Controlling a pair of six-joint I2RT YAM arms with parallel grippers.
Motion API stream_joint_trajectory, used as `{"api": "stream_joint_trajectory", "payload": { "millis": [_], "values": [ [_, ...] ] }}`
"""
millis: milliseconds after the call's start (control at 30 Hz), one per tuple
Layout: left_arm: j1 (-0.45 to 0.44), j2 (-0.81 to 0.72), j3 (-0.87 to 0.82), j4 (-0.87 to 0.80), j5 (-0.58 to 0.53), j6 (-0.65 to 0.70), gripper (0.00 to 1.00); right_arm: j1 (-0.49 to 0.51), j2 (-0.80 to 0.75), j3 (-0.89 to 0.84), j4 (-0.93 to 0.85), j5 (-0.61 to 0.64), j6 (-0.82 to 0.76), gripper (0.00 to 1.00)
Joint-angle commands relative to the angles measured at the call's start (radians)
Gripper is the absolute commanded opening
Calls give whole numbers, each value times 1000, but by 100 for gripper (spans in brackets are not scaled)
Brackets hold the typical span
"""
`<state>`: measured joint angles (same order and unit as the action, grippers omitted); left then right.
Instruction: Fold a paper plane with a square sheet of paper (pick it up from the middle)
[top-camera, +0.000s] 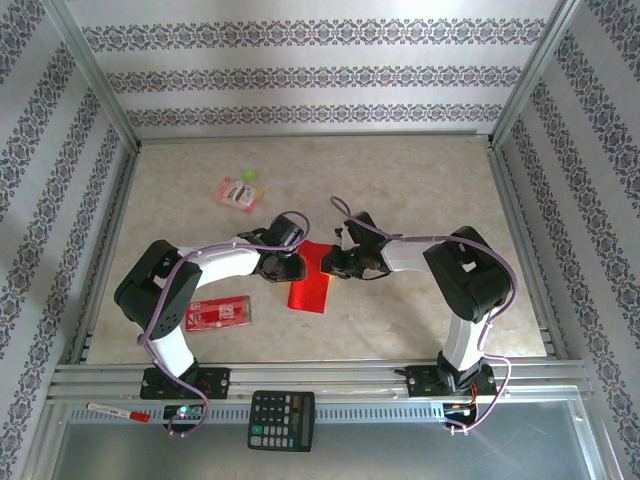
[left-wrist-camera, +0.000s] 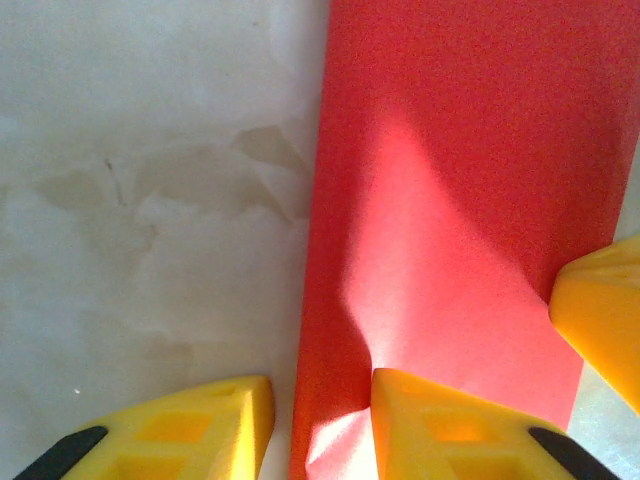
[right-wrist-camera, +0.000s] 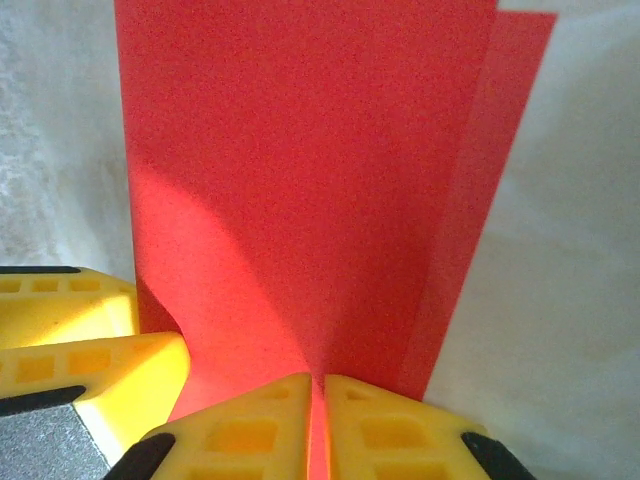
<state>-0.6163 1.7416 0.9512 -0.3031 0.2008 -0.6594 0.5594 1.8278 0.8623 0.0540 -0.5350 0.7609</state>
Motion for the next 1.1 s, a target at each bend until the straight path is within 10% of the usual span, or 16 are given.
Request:
{"api": "stream_joint_trajectory", "payload": {
  "millis": [0, 1067],
  "values": [
    [-29, 87, -44, 61, -6, 12, 34, 10, 38, 0, -67, 73, -3, 13],
    [-28, -60, 65, -67, -25, 44, 48, 16, 91, -65, -149, 210, -45, 12]
  ]
}}
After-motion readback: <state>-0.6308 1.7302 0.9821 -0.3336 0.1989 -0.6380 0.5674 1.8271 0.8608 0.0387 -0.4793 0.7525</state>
